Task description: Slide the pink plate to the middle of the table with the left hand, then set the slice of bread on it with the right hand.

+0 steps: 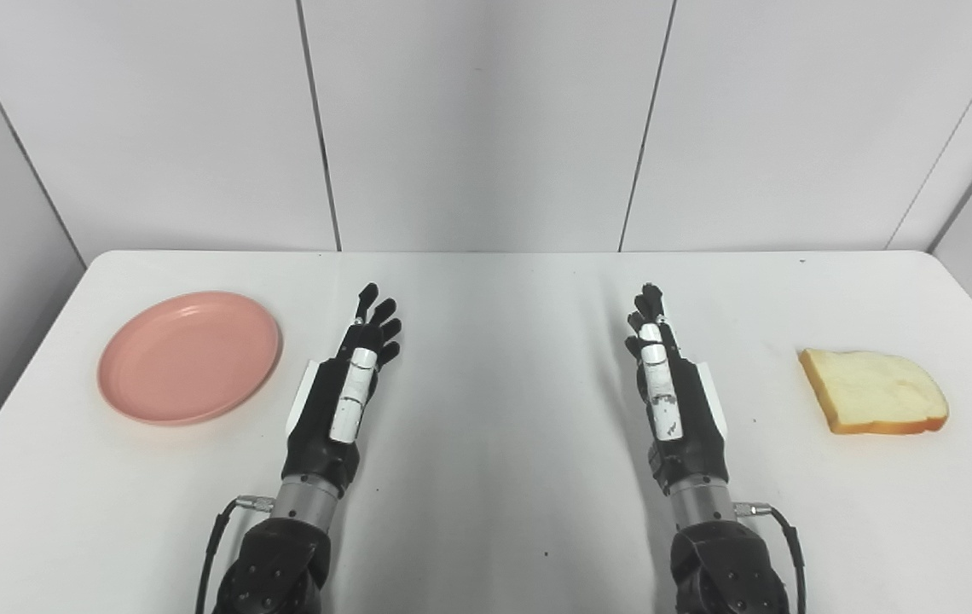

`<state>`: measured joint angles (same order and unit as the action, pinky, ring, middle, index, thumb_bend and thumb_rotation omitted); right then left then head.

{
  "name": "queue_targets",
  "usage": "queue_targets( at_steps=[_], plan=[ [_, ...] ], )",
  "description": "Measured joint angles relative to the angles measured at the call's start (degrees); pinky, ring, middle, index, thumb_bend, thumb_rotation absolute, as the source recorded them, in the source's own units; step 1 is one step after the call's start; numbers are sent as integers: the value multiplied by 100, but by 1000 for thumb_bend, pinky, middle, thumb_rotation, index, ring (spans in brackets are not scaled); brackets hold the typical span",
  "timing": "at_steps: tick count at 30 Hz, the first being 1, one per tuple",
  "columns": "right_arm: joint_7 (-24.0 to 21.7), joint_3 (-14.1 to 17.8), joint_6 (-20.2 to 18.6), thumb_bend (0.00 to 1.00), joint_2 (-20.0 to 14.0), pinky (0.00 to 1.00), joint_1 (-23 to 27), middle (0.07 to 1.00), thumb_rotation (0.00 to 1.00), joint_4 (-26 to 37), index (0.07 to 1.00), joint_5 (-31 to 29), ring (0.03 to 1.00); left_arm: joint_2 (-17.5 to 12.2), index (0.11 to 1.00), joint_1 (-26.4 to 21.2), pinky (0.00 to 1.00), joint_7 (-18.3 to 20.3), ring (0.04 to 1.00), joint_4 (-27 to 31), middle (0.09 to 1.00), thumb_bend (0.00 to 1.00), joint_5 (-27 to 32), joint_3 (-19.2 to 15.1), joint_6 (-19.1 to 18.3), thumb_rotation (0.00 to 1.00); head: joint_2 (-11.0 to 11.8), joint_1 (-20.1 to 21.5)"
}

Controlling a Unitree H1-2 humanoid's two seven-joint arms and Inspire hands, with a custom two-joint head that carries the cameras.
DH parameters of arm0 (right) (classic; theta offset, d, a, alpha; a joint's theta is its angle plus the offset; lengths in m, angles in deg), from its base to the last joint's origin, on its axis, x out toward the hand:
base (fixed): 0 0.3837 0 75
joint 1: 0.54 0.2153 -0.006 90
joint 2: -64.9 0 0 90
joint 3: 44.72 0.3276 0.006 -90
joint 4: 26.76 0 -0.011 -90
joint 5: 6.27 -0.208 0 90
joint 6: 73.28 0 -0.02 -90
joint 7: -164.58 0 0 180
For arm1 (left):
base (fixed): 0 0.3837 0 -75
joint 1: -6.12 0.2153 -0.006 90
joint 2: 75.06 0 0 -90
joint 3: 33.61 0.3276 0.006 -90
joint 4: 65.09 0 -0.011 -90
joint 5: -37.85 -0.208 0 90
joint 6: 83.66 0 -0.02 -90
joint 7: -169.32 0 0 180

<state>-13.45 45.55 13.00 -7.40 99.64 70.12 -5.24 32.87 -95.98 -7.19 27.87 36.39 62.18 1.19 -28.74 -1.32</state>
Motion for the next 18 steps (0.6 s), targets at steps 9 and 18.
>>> queue_targets(
  at_steps=[9,18],
  plan=[
    [0,0,0,379,0,994,0,1000,1000,0,1000,-43,989,0,987,0,937,1,957,1,974,733,14,0,-1,998,0,-9],
    [1,-2,0,377,0,997,0,1000,1000,0,1000,-33,990,0,985,0,937,3,956,1,972,728,17,0,-1,994,-9,0]
  ],
)
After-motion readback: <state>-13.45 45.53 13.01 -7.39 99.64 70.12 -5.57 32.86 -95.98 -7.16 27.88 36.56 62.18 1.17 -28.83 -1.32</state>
